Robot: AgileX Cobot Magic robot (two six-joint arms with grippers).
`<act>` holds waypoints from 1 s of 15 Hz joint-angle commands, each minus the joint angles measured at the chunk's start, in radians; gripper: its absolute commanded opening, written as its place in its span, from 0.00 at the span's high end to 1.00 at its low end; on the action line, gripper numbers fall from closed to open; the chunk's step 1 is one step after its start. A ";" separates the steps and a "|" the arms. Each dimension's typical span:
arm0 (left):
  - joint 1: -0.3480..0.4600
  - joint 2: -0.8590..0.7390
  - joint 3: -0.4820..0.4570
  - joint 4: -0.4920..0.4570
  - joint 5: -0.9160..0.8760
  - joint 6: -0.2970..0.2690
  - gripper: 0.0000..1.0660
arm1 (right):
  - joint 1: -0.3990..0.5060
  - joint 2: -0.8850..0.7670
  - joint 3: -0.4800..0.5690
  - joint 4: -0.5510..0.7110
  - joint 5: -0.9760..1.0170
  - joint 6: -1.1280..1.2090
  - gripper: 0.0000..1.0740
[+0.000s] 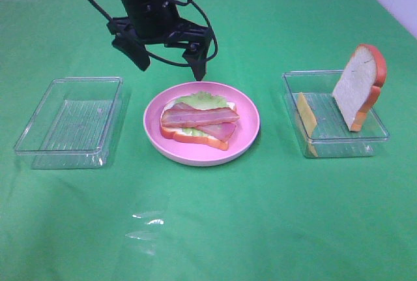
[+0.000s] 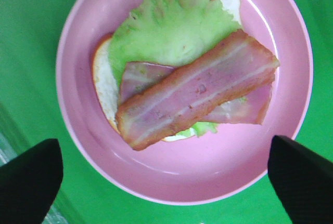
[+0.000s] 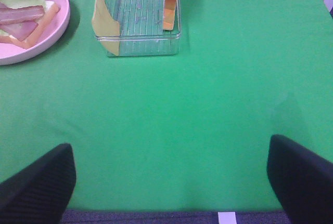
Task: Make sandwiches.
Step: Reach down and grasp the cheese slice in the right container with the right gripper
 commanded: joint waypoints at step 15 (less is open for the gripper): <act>0.527 -0.150 0.112 0.060 0.107 0.057 0.06 | 0.000 -0.023 0.003 0.000 -0.003 -0.006 0.11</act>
